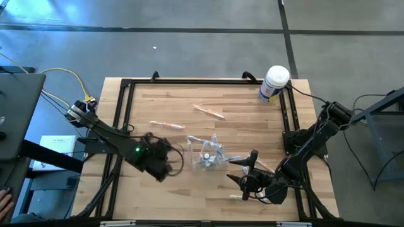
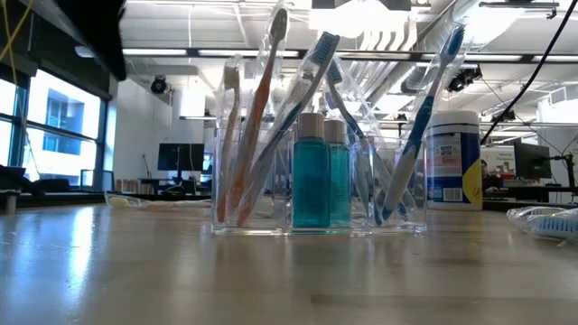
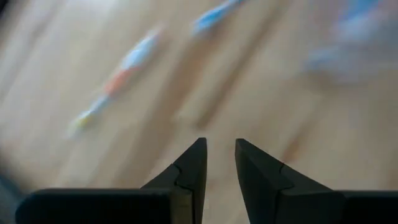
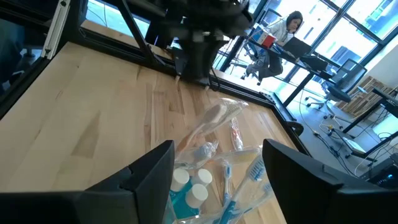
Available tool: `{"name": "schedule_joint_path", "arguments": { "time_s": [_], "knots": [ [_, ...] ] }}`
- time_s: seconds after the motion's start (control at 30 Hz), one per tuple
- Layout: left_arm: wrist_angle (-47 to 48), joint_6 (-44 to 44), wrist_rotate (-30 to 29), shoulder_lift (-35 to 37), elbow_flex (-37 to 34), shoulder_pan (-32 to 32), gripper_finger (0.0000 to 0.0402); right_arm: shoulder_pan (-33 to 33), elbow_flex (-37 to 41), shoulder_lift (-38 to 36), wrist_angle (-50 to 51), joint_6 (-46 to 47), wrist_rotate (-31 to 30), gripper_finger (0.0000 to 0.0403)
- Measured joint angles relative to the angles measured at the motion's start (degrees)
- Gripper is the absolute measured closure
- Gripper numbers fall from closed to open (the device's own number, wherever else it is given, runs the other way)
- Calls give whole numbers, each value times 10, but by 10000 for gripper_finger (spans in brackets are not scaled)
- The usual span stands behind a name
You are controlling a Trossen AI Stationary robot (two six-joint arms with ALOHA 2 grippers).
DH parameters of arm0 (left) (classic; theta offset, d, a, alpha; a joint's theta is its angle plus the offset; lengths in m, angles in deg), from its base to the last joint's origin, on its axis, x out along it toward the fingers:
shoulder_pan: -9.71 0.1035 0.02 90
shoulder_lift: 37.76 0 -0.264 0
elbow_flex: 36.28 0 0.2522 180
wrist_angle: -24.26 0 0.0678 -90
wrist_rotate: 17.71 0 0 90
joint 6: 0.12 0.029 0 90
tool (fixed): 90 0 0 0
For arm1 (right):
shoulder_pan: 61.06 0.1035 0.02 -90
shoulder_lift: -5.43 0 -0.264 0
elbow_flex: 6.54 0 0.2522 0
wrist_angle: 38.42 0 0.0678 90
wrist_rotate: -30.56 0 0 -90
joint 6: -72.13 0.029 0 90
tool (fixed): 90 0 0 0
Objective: Pick & Place toothbrushing station
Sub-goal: Put the orange toothbrush into the transparent organizer
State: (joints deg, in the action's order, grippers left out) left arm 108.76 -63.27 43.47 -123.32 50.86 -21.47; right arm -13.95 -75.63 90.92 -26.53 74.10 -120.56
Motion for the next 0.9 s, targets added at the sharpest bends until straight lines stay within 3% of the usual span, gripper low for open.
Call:
{"name": "schedule_joint_path", "arguments": {
  "time_s": [0.07, 0.17, 0.43, 0.6, 0.77, 0.9],
  "knots": [
    [62, -29, -2, 0, 0, 18, 322, 0, 0, 0, 0, 0, 0, 166],
    [85, 1, 1, 0, 0, 55, 322, 0, 0, 0, 0, 0, -1, 166],
    [79, 258, 84, 0, 0, 230, 325, -7, 0, 0, 0, 13, 2, 166],
    [23, 415, 154, 0, 0, 333, 326, -12, 0, 0, 12, 21, 29, 166],
    [-48, 550, 217, 0, -1, 398, 326, -18, 0, 1, 37, 45, 55, 166],
    [-63, 601, 225, 0, -14, 427, 326, -26, 0, 1, 63, 72, 76, 166]
  ]
}}
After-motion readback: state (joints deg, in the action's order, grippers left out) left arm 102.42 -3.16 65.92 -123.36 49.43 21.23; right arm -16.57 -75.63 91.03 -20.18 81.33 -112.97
